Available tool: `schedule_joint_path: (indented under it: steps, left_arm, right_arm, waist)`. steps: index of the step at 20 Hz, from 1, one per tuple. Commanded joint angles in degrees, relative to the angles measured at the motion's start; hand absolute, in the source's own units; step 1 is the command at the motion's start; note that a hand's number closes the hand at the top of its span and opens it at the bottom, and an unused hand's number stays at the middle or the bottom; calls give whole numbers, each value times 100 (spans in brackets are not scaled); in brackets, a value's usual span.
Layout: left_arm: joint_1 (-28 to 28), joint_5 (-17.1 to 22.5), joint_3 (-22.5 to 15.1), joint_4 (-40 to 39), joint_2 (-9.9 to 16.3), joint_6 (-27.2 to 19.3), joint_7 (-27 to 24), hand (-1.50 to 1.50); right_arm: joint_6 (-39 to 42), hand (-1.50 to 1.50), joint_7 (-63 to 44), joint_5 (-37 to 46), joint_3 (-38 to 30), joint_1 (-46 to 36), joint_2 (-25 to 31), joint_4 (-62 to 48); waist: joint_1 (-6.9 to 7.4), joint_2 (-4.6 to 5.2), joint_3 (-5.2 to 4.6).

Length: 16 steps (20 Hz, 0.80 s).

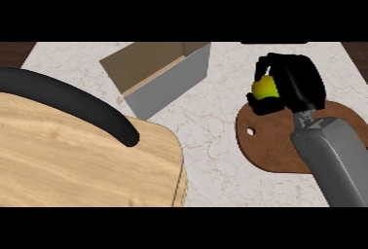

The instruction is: Pick the pear from the cutting board and place it in the cardboard box

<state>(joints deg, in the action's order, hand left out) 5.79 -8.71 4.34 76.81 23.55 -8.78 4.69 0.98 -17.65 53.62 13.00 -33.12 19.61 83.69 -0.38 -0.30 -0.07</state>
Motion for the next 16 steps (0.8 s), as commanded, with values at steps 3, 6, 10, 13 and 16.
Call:
schedule_joint_path:
  steps: [3, 6, 10, 13, 16]
  left_arm:
    - [200, -165, 91, -63, -3, -73, 47, 0]
    - [-48, -18, 191, 105, 46, 137, 14, 0]
    - [199, -91, 183, -154, -7, 84, -57, 0]
    - [106, -253, 38, 201, -73, -5, 143, 0]
    - [-134, -94, 224, -159, 3, 155, -390, 0]
  right_arm:
    - [437, 150, 2, -174, -107, -949, -448, -65]
    - [177, 150, -52, -198, -101, -998, -964, -303]
    - [104, 150, -566, -288, -274, -1968, -1710, -1025]
    - [-443, 150, -207, -372, -737, -2511, -1837, -2140]
    - [-545, 150, -635, -668, -915, -3255, -1947, -2632]
  waist:
    - [84, 38, 5]
    - [101, 35, 6]
    - [150, 55, 4]
    - [224, 73, 7]
    - [278, 83, 1]
